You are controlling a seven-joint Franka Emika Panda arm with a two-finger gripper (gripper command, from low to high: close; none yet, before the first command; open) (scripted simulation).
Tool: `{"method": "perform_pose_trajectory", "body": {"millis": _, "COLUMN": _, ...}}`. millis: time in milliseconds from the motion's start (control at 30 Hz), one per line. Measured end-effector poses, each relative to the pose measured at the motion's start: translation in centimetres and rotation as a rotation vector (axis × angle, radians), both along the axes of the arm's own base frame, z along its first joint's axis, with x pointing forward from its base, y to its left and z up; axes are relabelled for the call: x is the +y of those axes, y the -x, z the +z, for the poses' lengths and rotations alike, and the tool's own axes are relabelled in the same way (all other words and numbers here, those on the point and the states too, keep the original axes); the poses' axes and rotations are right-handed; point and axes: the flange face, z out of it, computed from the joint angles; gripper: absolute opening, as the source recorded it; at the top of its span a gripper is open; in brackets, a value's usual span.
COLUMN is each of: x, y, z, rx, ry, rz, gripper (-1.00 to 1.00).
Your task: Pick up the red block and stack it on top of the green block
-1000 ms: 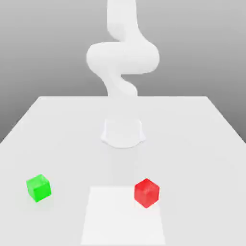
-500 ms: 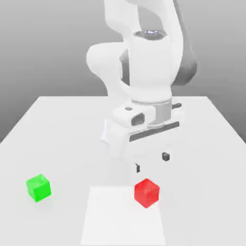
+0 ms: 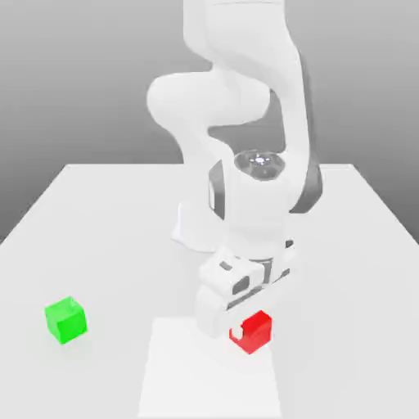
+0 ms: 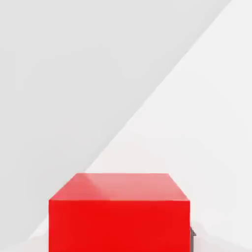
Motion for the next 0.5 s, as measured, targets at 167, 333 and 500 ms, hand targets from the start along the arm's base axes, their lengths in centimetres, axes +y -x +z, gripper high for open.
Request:
{"method": "perform_pose_trajectory", "body": {"millis": 167, "x": 0.0, "y": 0.0, "z": 4.2, "rx": 0.0, "ry": 0.0, "rz": 0.0, "gripper": -1.0}}
{"method": "perform_pose_trajectory", "body": {"millis": 333, "x": -6.4, "y": -1.3, "z": 6.3, "rx": 0.001, "ry": -0.001, "rz": -0.032, "gripper": -1.0}}
{"method": "perform_pose_trajectory", "body": {"millis": 500, "x": -15.0, "y": -1.5, "z": 7.3, "rx": 0.001, "ry": -0.001, "rz": -0.039, "gripper": -1.0}}
